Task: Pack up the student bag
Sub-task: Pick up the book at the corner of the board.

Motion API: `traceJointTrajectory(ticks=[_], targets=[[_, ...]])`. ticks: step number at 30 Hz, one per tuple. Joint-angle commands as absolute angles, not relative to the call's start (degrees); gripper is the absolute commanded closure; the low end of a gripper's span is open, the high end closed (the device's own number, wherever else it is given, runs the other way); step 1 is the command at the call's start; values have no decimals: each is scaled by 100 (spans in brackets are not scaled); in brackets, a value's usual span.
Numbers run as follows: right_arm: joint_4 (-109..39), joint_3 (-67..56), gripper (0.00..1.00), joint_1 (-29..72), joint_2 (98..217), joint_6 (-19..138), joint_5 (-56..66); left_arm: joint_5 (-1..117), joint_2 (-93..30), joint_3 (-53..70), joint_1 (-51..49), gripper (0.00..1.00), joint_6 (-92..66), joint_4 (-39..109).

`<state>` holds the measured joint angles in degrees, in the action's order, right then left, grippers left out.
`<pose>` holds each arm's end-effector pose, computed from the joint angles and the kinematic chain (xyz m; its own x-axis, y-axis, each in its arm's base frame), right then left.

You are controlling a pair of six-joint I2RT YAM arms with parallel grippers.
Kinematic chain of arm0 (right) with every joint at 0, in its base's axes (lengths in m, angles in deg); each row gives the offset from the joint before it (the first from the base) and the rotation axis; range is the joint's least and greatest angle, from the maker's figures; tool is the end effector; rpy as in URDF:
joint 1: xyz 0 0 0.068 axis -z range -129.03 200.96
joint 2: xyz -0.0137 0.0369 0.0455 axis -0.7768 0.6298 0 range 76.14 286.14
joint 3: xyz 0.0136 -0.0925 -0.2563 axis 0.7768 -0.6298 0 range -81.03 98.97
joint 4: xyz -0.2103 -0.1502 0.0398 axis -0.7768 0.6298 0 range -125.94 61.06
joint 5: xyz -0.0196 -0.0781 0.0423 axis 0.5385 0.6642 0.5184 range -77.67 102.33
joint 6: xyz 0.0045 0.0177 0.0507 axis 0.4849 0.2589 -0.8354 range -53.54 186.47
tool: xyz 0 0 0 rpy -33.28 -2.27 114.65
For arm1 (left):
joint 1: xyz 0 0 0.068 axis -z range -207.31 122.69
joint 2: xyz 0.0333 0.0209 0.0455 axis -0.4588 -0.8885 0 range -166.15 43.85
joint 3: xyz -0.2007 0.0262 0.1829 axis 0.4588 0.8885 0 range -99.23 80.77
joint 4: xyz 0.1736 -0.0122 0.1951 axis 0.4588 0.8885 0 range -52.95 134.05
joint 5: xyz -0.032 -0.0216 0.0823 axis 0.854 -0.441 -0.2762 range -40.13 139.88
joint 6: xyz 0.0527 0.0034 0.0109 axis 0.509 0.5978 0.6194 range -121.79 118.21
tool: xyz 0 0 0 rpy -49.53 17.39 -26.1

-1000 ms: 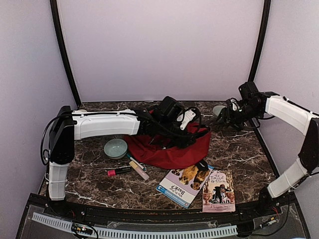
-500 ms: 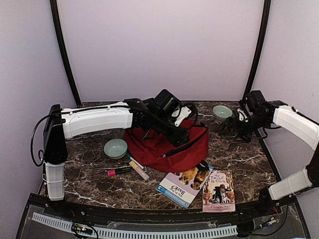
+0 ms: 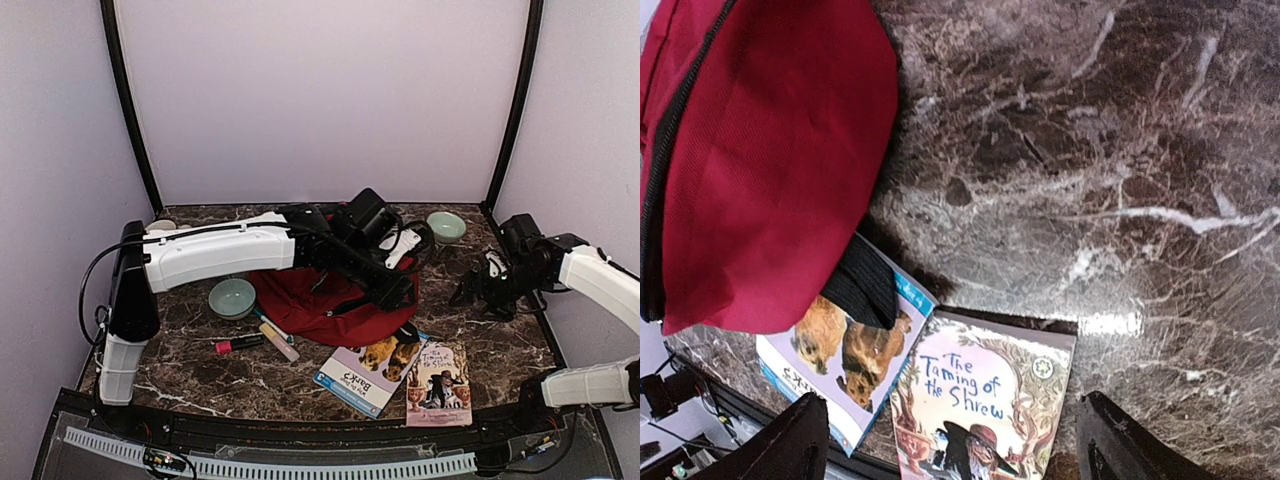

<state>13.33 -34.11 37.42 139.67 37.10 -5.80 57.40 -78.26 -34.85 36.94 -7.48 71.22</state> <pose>0.1904 0.0572 0.2389 -0.9431 0.2521 -0.2169 0.1333 0.8840 0.4480 0.2101 -0.4465 0.2978 -0.3746 0.5500 -0.7464 0.9034 0.3978 -0.1602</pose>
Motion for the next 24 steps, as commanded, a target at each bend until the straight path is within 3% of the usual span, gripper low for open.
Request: traceJointTrajectory(ticks=[1,14,24], targets=[[1515,-3748,14,3617,13561,3474,-454,6047,-8398,-3913,3872,42,-1353,7462],[1622,-4791,18,3487,12995,2944,-558,6452,-8941,-3868,4063,53,-1686,7523],[1113,-5690,19,3353,13059,2680,-1306,6749,-9294,-3846,4208,57,-1483,7510]])
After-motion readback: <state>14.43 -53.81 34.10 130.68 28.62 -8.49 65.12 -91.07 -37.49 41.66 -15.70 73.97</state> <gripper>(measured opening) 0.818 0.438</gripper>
